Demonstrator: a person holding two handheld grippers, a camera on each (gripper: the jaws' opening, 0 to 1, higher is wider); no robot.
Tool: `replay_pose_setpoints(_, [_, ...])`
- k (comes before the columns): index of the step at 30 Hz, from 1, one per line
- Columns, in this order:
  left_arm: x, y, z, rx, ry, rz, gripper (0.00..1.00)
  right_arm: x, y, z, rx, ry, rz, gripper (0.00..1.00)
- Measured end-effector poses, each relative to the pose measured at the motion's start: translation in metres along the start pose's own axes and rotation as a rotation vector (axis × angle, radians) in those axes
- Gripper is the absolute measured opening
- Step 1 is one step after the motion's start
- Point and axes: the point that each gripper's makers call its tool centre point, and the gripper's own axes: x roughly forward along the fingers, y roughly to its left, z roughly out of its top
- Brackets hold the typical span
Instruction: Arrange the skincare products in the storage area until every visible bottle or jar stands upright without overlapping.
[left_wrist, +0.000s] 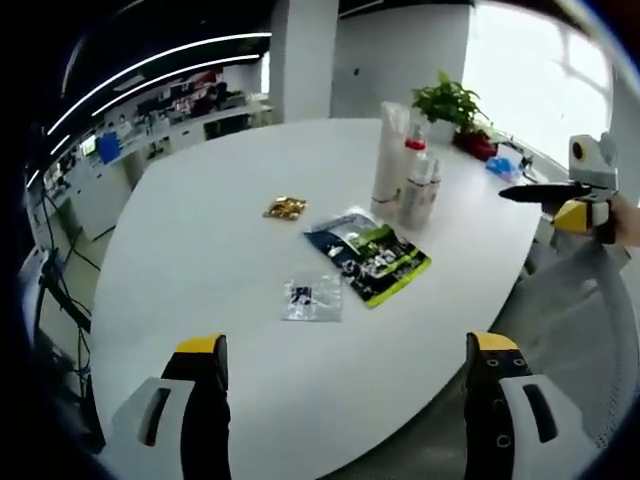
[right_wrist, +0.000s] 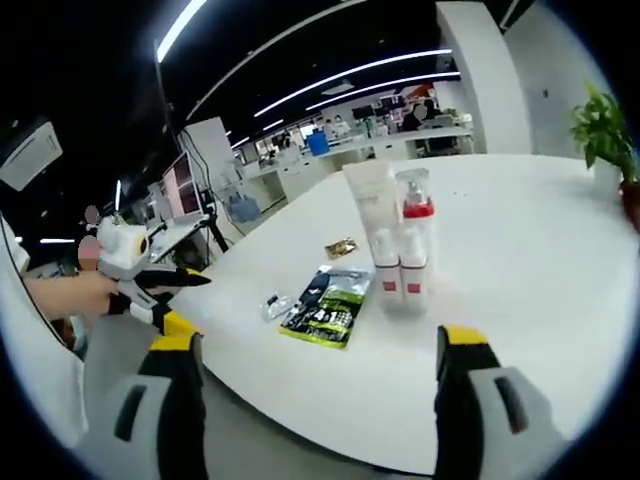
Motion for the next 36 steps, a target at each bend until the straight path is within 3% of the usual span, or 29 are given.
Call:
replay_pose_setpoints(11, [0.039,0.014,-0.008,-0.028,0.063,0.027,0.93,0.001,-0.001,-0.001,0.009,0.002,0.004,0.96])
replay_pose_setpoints(21, [0.063,0.024,-0.011,-0.010,0.122,0.044,0.84,0.001,-0.002,0.000,0.024,0.001,0.002,0.95])
replay_pose_setpoints(29, [0.070,0.027,-0.007,-0.009,0.144,0.058,0.70,0.001,-0.004,-0.001,0.032,0.004,-0.004,0.95])
replay_pose_setpoints(36, [0.078,0.031,-0.001,0.007,0.157,0.062,0.65,0.002,-0.004,-0.003,0.032,0.014,-0.005,0.95])
